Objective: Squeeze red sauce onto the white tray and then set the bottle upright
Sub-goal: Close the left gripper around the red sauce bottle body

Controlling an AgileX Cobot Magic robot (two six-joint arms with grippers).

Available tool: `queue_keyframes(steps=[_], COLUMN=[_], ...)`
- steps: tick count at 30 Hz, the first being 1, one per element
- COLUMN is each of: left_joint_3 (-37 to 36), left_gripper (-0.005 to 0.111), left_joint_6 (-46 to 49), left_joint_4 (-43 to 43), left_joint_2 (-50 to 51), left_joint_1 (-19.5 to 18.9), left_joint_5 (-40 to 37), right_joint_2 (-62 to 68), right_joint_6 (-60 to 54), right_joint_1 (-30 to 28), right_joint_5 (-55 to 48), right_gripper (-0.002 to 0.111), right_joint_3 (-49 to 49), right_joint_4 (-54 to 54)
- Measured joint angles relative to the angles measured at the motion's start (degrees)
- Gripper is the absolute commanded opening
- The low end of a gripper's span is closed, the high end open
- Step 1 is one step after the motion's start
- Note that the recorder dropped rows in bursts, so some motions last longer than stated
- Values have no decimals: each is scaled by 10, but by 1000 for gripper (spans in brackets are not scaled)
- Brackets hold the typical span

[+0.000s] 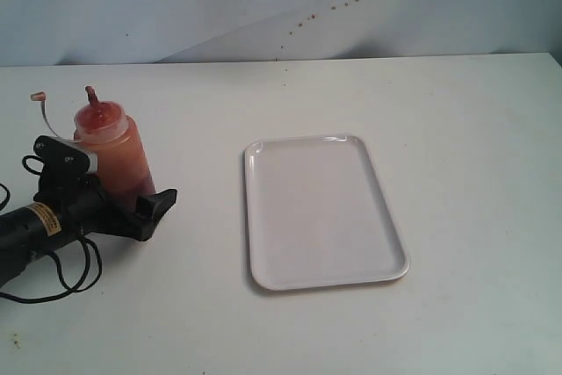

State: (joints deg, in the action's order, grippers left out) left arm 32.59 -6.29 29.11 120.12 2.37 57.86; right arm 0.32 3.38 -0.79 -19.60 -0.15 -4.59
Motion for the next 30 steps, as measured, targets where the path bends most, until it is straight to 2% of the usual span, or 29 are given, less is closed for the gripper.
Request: queue_keyframes(steps=[30], left_joint_3=[0], left_gripper=[104], left_joint_6=[18], left_joint_4=[-6], left_joint_2=[0], left_joint_1=[0], left_joint_5=[0], right_joint_2=[0], right_joint_6=[0], right_joint_1=[0], right_joint_5=[0], right_gripper=[0], right_joint_3=[0], right_joint_4=[0])
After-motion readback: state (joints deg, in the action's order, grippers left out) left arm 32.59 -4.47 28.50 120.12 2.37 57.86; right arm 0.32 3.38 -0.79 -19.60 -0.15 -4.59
